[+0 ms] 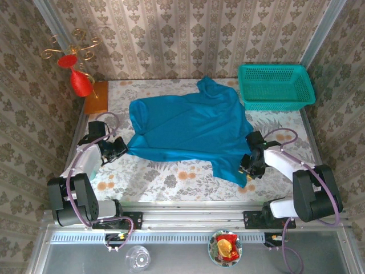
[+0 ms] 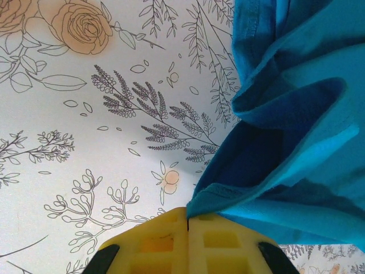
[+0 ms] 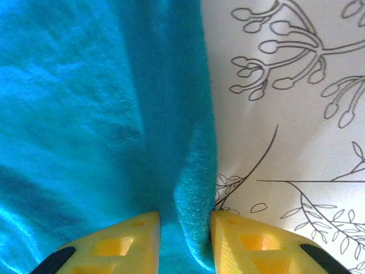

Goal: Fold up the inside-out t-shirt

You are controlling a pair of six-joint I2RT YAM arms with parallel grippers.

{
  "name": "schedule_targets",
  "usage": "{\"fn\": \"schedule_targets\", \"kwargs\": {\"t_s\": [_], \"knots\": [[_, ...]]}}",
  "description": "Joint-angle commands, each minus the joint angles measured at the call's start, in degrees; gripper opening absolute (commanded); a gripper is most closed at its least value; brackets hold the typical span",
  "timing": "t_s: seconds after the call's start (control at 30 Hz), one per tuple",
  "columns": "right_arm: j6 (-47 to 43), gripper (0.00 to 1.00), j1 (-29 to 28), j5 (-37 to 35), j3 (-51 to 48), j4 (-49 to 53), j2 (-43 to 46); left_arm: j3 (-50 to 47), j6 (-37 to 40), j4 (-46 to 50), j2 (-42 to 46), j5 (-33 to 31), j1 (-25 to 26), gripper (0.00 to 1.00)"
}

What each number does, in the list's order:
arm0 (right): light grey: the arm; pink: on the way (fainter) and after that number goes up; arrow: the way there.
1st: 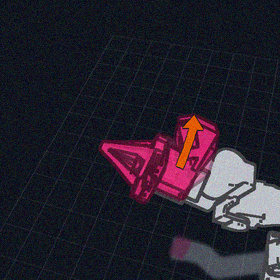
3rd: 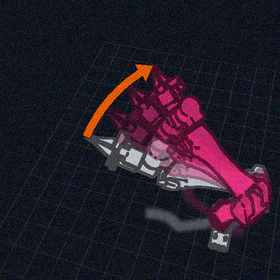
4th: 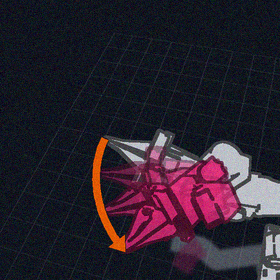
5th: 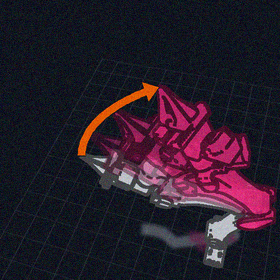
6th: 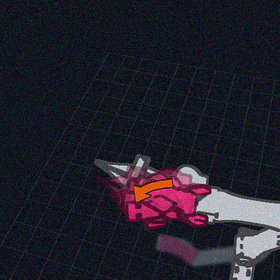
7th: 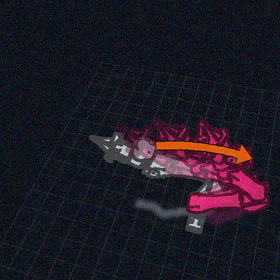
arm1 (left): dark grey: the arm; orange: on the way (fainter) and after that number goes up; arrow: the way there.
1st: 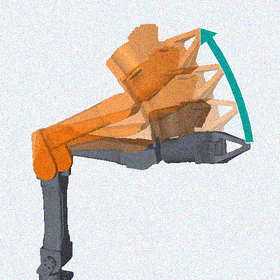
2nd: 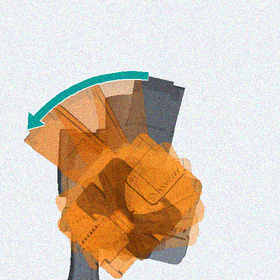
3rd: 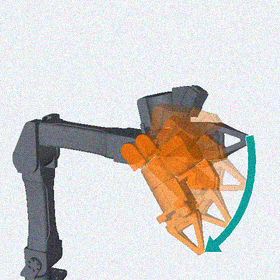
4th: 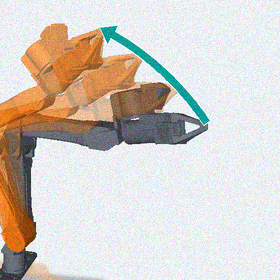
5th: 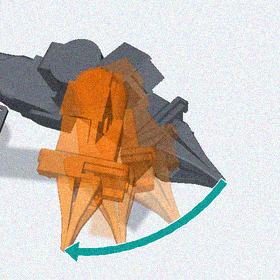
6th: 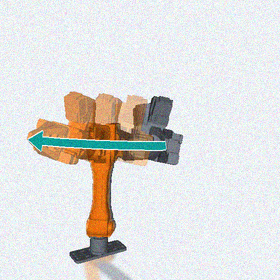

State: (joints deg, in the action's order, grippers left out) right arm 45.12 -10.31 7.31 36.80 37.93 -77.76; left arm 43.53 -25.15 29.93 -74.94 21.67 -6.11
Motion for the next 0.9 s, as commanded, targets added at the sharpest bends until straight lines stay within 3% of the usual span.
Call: {"fn": "schedule_targets", "kwargs": {"t_s": [0.0,0.17,0.47,0.63,0.87], "knots": [[0.69,0.38,-0.66,-3.43,1.17,4.66,-0.15,-0.29,-0.91,-0.05,0.15,0.60,-0.40,0.00],[2.40,0.42,-1.82,-4.87,1.01,8.68,4.53,0.12,-1.13,0.33,0.41,0.30,-0.39,0.00],[11.03,0.42,-12.86,-8.49,1.58,15.05,5.66,0.86,-1.01,1.40,0.67,0.26,-0.57,0.00],[14.85,0.41,-13.23,-10.34,1.31,15.15,6.08,0.47,-0.97,1.18,0.67,0.30,-0.57,0.00],[21.49,0.40,-13.16,-7.04,-1.23,10.42,5.12,0.49,-0.62,1.36,0.68,0.56,-1.14,0.00]]}}
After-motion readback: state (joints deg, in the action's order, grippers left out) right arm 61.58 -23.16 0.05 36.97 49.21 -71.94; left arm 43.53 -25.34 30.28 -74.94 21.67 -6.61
